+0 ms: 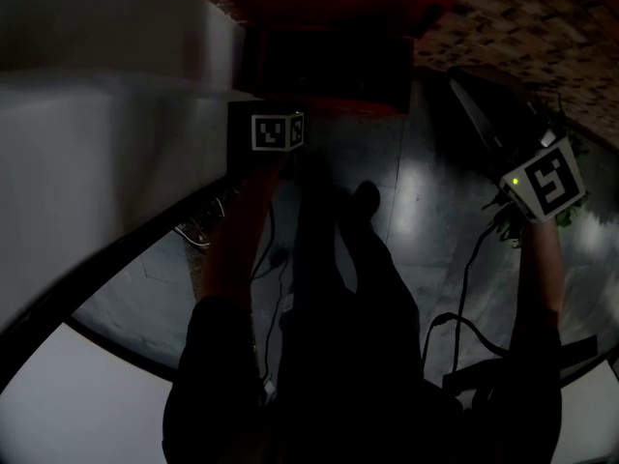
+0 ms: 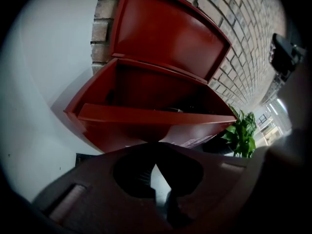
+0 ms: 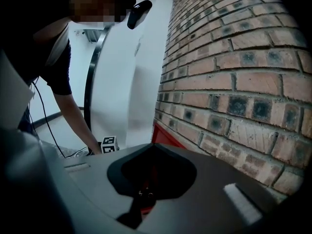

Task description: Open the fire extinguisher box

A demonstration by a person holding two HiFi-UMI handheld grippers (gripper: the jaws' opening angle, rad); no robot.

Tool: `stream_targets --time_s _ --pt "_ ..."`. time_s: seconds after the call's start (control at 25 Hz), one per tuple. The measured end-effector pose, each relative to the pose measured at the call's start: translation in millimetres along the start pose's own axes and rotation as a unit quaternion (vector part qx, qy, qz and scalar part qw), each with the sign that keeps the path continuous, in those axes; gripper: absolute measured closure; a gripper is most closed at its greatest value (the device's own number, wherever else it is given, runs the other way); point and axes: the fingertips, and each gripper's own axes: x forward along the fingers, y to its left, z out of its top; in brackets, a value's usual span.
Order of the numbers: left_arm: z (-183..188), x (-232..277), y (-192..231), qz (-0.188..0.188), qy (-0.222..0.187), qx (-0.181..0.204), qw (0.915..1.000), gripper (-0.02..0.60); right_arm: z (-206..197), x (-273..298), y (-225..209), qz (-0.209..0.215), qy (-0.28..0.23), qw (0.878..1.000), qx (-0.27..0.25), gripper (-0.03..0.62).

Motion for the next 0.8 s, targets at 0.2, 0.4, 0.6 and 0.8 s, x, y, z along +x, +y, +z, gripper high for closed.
stream_targets --time_s 0.2,0.4,0.6,0.8 --pt "-5 -3 2 -0.010 0.002 0.002 0.9999 0.580 -15 4 12 0.007 0.013 1.000 0.019 0.592" --pt "1 -2 3 -0.027 0.002 0.039 0.9989 0.580 -25 23 23 0.000 0.009 0.999 0.035 0.592" --pt "-3 -1 -12 -0.048 0.014 0.102 0.9935 0.580 -28 37 47 0.020 0.025 0.999 0.034 0.592" --pt "-1 6 -41 -0.070 0.008 0.130 0.9890 0.580 -32 33 52 0.014 0.038 0.999 0.035 0.592"
